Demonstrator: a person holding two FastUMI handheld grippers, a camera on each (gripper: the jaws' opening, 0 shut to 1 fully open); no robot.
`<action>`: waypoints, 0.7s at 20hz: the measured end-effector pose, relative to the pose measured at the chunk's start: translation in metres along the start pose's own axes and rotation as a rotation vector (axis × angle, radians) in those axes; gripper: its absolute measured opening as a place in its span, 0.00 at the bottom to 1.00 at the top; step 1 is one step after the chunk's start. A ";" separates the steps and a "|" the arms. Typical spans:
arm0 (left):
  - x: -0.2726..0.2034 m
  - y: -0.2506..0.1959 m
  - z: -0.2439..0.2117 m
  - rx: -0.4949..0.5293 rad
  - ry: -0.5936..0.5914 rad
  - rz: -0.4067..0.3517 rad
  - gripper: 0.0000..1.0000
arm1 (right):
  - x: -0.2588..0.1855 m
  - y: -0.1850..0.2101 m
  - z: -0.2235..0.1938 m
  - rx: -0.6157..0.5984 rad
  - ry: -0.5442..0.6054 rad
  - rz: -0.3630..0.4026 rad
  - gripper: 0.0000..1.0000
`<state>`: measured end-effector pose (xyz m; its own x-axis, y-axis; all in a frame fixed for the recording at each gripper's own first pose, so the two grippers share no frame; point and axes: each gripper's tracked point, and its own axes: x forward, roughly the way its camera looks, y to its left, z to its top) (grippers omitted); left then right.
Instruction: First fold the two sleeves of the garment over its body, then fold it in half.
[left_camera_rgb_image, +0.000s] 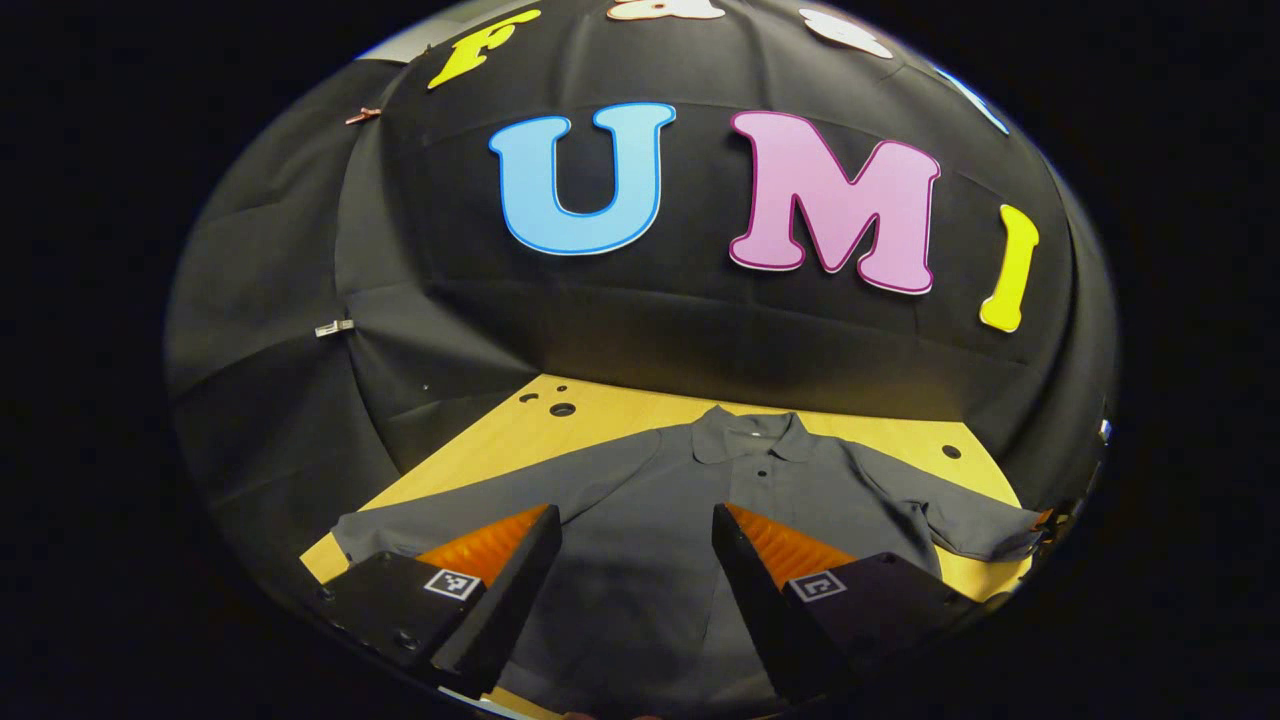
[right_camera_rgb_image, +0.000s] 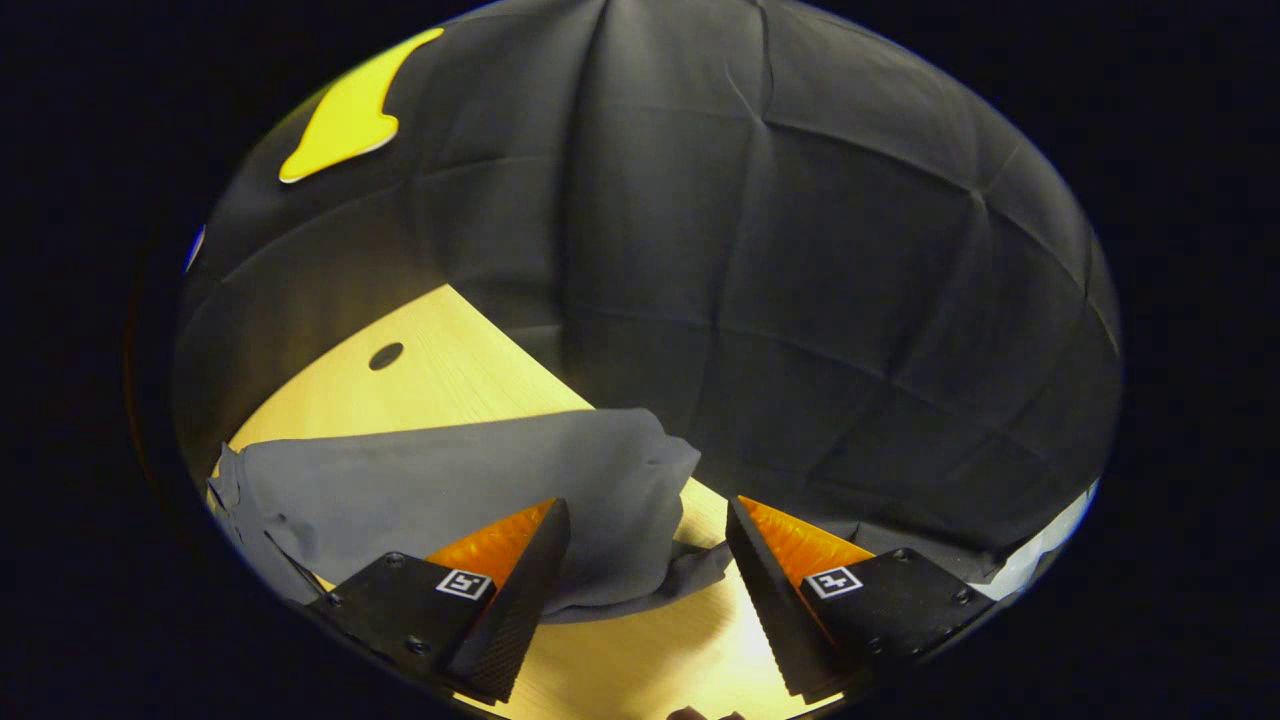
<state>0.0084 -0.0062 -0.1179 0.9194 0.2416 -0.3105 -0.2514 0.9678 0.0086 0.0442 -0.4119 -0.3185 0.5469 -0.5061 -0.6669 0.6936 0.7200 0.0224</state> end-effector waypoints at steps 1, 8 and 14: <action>0.000 -0.002 0.002 0.010 0.000 -0.004 0.96 | 0.007 -0.001 -0.004 0.015 0.021 0.001 0.98; 0.006 -0.023 -0.007 0.017 0.059 -0.034 0.96 | 0.026 0.001 -0.012 0.057 0.070 0.027 1.00; 0.007 -0.020 -0.006 0.009 0.084 -0.020 0.96 | 0.027 0.016 -0.014 -0.025 0.076 0.038 0.58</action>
<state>0.0176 -0.0241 -0.1263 0.8954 0.2155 -0.3897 -0.2298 0.9732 0.0102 0.0637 -0.4080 -0.3465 0.5347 -0.4412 -0.7207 0.6604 0.7503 0.0307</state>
